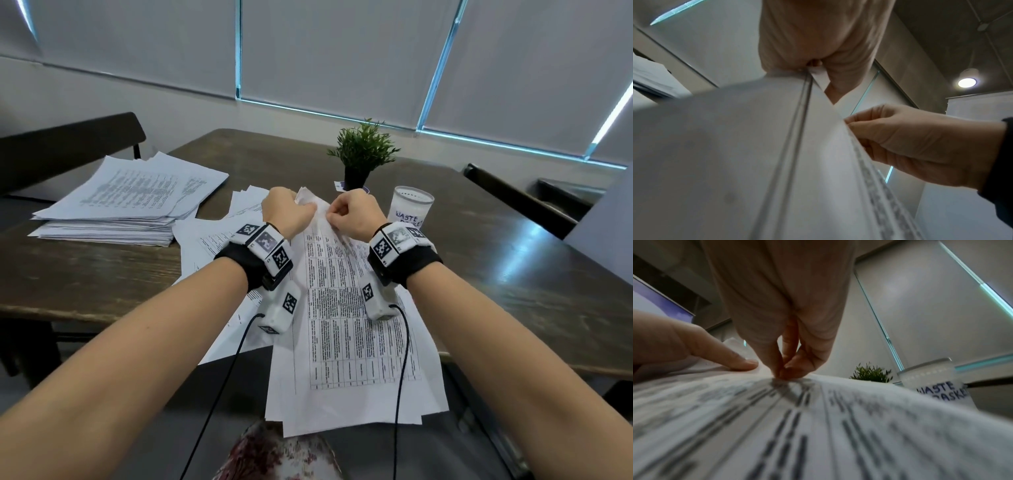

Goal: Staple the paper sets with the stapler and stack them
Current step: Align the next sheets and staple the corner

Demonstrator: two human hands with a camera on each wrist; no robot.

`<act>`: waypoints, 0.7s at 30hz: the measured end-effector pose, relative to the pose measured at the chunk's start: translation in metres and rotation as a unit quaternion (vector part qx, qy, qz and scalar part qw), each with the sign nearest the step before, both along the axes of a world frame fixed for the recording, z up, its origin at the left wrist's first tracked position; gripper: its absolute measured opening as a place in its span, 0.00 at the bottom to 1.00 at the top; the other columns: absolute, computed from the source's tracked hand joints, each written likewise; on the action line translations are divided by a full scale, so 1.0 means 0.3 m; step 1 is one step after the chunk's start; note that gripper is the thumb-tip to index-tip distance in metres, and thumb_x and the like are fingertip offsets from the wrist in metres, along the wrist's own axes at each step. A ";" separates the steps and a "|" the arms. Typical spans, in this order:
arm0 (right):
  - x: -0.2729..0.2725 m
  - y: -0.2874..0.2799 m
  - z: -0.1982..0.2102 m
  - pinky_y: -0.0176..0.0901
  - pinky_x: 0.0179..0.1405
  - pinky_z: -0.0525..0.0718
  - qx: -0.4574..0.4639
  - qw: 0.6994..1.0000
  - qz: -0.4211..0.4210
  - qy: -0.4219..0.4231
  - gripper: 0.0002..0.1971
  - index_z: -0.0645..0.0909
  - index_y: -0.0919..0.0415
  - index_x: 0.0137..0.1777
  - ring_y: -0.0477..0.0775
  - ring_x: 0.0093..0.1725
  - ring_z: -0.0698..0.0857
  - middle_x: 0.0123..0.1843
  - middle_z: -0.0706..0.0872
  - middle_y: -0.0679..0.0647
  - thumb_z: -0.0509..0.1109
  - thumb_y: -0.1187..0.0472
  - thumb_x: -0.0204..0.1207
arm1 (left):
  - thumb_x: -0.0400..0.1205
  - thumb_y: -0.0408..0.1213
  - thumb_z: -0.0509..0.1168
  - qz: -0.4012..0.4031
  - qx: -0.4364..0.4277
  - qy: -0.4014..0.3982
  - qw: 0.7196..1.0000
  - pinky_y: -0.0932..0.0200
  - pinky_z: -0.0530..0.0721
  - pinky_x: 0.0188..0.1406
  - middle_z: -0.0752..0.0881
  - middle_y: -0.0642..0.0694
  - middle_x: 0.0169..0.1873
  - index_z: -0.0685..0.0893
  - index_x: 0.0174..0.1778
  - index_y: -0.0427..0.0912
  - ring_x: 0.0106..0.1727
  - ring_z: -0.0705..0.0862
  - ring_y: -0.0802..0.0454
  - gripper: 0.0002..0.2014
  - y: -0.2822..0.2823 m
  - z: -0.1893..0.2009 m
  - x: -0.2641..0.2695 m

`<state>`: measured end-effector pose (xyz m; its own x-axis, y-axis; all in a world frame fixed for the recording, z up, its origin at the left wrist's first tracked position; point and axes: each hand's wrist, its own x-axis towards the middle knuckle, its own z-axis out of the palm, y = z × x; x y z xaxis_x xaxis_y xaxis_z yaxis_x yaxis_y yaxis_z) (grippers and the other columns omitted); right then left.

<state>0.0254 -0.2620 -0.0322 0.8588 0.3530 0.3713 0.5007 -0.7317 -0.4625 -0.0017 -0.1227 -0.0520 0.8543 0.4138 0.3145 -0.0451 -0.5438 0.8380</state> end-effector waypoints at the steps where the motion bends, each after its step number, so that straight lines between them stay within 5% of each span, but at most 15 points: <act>1: 0.000 0.001 0.008 0.21 0.36 0.71 -0.010 1.000 0.000 -0.004 0.07 0.89 0.67 0.46 0.47 0.40 0.80 0.40 0.87 0.55 0.69 0.66 0.76 | 0.74 0.36 0.69 -0.007 -0.014 0.002 1.000 0.58 0.60 0.25 0.64 0.48 0.22 0.61 0.21 0.45 0.28 0.66 0.49 0.23 0.004 -0.001 0.002; 4: -0.006 0.010 0.035 0.19 0.36 0.69 -0.023 0.999 0.012 -0.029 0.06 0.89 0.64 0.46 0.46 0.40 0.79 0.39 0.85 0.51 0.69 0.67 0.76 | 0.72 0.39 0.71 -0.025 -0.053 0.007 0.998 0.60 0.67 0.26 0.70 0.48 0.23 0.69 0.22 0.42 0.27 0.71 0.49 0.18 0.019 -0.002 0.012; 8: -0.007 0.029 0.037 0.31 0.50 0.70 -0.050 0.995 0.047 -0.065 0.06 0.88 0.65 0.47 0.50 0.47 0.80 0.48 0.87 0.55 0.69 0.68 0.77 | 0.72 0.42 0.74 -0.016 -0.068 0.010 0.998 0.59 0.66 0.25 0.69 0.49 0.23 0.68 0.23 0.43 0.28 0.69 0.51 0.21 0.035 0.012 0.001; 17: -0.032 0.088 0.034 0.48 0.54 0.82 -0.049 0.997 0.014 -0.054 0.08 0.85 0.67 0.47 0.58 0.50 0.84 0.48 0.88 0.59 0.67 0.63 0.76 | 0.70 0.39 0.72 0.029 -0.034 0.004 0.999 0.59 0.72 0.27 0.78 0.45 0.24 0.81 0.26 0.37 0.29 0.75 0.50 0.11 0.037 0.032 -0.032; 21: -0.030 0.101 0.052 0.49 0.55 0.82 -0.067 0.995 0.002 -0.072 0.10 0.86 0.69 0.48 0.60 0.49 0.86 0.47 0.89 0.61 0.65 0.65 0.79 | 0.74 0.39 0.69 0.007 -0.049 -0.011 0.999 0.60 0.72 0.27 0.82 0.43 0.25 0.83 0.22 0.37 0.32 0.79 0.49 0.16 0.043 0.035 -0.046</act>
<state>0.0164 -0.2319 -0.0167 0.7987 0.4106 0.4398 0.5573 -0.7804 -0.2835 -0.0156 -0.1098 -0.0414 0.8413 0.4558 0.2905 -0.0574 -0.4591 0.8865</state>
